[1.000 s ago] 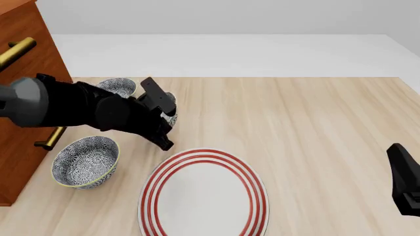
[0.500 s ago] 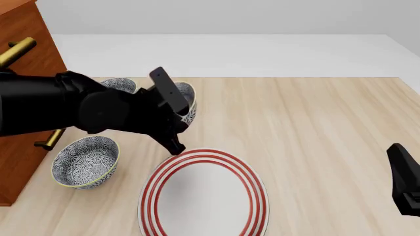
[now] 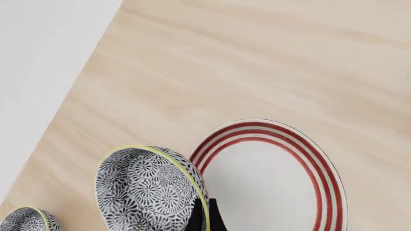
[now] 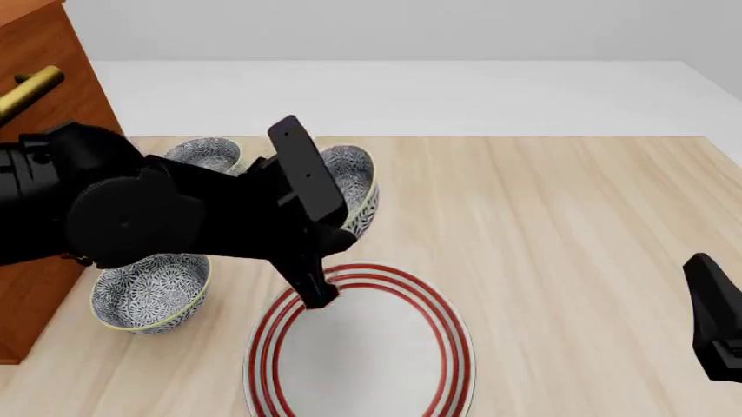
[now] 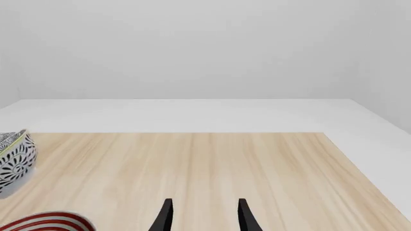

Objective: Pick up the bowl and put it in the middle on the plate.

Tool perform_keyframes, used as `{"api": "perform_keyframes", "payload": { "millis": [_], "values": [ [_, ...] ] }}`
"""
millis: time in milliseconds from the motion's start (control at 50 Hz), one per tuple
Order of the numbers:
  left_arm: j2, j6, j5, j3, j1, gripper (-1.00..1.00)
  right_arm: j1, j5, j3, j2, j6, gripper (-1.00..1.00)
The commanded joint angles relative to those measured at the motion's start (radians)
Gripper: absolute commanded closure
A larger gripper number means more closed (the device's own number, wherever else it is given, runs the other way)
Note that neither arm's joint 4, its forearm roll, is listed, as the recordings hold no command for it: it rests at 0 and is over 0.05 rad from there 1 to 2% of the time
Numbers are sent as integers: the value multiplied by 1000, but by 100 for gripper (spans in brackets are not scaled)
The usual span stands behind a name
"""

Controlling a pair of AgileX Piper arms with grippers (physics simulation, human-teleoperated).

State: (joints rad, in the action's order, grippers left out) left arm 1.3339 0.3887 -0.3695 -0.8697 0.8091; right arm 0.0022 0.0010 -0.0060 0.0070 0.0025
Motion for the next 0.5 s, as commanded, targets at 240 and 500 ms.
{"api": "perform_keyframes", "payload": {
  "millis": [240, 500],
  "values": [
    [-105, 18, -15, 123, 92, 100, 0, 0, 0, 0, 0, -100],
    [-127, 37, -59, 117, 122, 100, 0, 0, 0, 0, 0, -100]
  ]
}}
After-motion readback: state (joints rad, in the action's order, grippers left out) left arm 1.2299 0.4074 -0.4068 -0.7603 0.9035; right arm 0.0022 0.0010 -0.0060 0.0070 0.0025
